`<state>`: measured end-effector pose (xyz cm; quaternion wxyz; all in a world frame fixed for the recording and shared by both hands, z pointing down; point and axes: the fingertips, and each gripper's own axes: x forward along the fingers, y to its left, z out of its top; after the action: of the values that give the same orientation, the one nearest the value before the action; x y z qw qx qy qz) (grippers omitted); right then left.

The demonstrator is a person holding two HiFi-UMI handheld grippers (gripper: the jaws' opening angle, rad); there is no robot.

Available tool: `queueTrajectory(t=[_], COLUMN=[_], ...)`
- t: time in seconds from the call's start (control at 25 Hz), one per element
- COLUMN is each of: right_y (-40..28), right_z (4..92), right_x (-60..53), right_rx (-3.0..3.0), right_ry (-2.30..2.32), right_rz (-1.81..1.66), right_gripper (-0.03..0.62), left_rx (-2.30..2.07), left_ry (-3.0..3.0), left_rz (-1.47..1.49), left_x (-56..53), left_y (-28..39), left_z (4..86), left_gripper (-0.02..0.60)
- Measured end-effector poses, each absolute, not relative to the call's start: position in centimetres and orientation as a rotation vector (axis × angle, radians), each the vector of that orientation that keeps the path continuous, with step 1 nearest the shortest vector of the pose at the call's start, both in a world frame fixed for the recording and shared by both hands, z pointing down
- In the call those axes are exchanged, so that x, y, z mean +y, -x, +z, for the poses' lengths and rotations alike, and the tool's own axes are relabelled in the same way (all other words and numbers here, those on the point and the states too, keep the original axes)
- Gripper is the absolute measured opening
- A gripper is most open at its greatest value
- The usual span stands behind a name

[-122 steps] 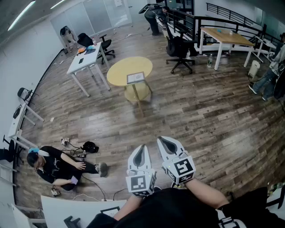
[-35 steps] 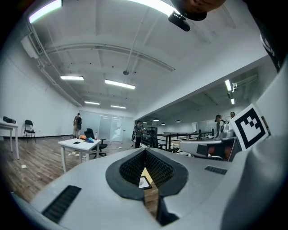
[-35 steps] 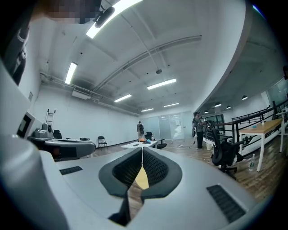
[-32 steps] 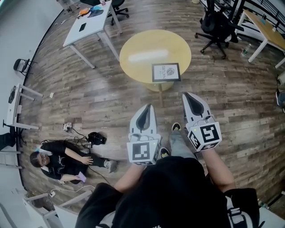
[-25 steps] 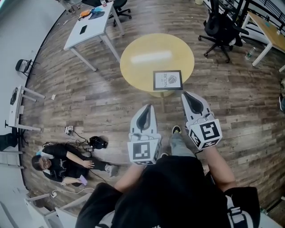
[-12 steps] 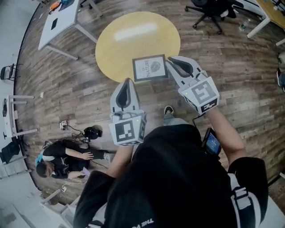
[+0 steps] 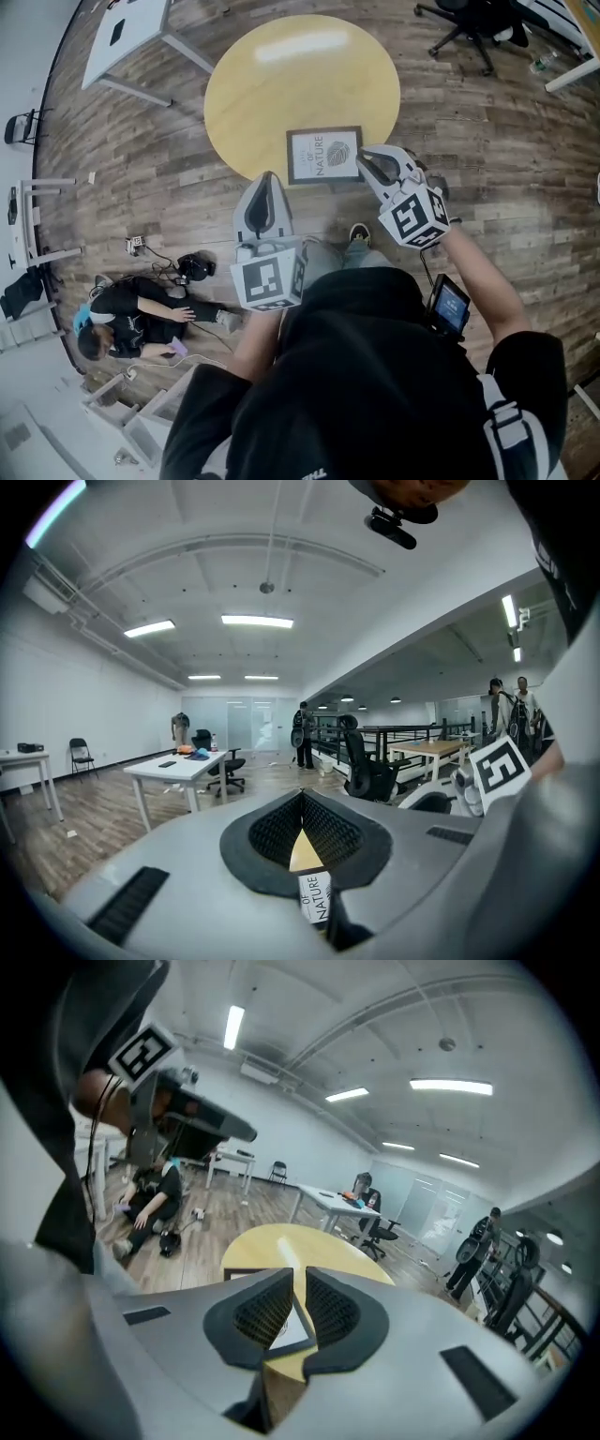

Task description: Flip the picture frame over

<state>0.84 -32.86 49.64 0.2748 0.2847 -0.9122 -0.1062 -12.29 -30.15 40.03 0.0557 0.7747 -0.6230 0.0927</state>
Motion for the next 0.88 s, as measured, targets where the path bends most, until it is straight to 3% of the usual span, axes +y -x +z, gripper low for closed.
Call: queueTrajectory(t=[0.04,0.12,0.16,0.48,0.88], right_y=[-0.6,-0.3,-0.2,0.8,2.5], right_z=[51.6,55.6,57.5,68.1,73.1], right_x=[-32.6,-31.9,-31.5,-29.7,-30.2], right_rx=[-2.411,-2.327,-2.289,-2.069,-1.789], right_ry=[-0.706,-0.577,-0.525,-0.297,-0.269], right_rz=[-0.321,-0.358,-0.365,-0.495,-1.062], right_gripper=[0.035,0.131,0.149,0.211,0.227], left_rx=[-1.898,-1.903,-1.899,-1.859,-1.844], left_ry=[-2.339,-2.32,-2.315,-2.268,-2.201], left_rz=[0.289,0.302,0.308,0.366,0.413], left_x=[-30.3,-30.6,-30.8,-31.8,-31.5], left_y=[12.7,13.4,13.7,15.6,16.4], left_z=[40.4,41.3,41.8,45.3,47.4], left_gripper=[0.021,0.021,0.021,0.022,0.021])
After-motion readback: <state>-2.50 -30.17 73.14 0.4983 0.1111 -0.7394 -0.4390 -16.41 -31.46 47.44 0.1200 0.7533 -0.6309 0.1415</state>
